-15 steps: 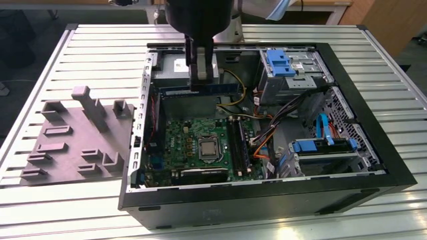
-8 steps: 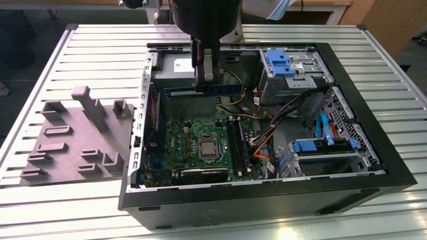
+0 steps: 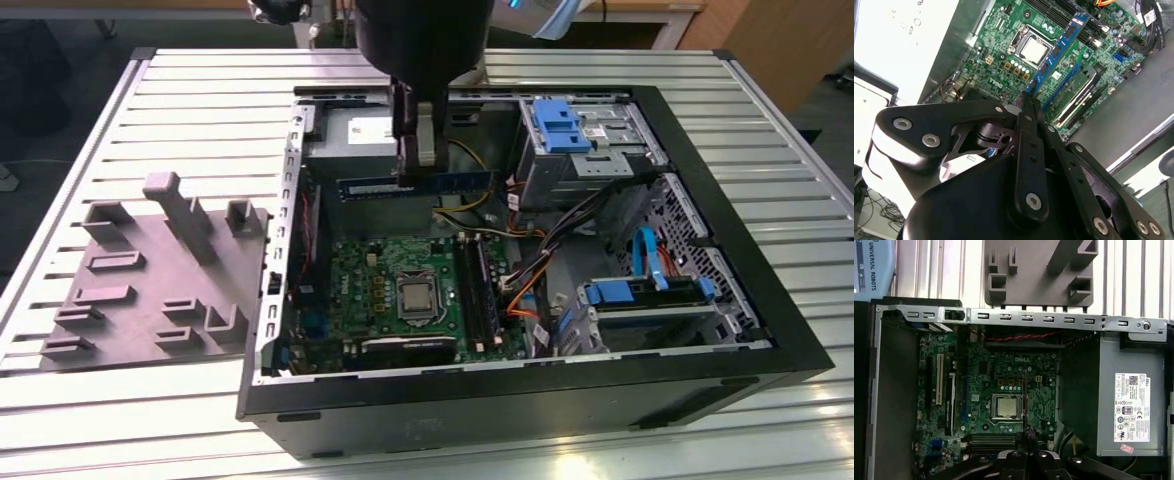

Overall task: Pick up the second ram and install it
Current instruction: 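Pick up the second ram and move it above second insertion slot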

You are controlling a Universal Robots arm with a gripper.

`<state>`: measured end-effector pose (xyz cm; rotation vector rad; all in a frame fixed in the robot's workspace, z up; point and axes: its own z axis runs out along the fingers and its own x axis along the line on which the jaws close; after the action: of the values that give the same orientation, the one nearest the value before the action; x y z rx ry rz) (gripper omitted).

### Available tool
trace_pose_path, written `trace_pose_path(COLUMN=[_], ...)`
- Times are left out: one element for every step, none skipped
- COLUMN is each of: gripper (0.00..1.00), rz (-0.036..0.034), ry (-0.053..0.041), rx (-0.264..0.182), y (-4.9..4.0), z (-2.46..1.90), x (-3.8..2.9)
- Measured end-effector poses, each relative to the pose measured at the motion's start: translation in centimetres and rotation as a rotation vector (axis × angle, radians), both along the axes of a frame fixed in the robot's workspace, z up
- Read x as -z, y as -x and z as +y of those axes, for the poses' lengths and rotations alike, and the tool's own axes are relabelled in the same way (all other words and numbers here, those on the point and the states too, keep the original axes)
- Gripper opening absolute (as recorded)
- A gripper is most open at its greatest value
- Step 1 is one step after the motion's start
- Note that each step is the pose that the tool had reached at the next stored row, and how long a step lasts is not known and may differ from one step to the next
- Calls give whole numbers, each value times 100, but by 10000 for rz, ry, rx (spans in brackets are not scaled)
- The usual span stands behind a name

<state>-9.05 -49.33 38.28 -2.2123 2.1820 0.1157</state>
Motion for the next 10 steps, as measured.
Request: trace_pose_path(gripper=[11,11,11,11,11,11,11,11,11,11], rz=[0,0,0,0,-1,-1,-1,-1,-1,-1], ry=[1,0,-1,-1,-1,-1,-1,-2,-1,-1], rx=[3,5,7,10,13,15,18,21,23,26], y=[-5,-9,-13,-17,-20,-24,-28,-32,-36,-41], z=[0,0,0,0,0,0,0,0,0,0], x=[5,11,17,22,28,34,40,46,53,60])
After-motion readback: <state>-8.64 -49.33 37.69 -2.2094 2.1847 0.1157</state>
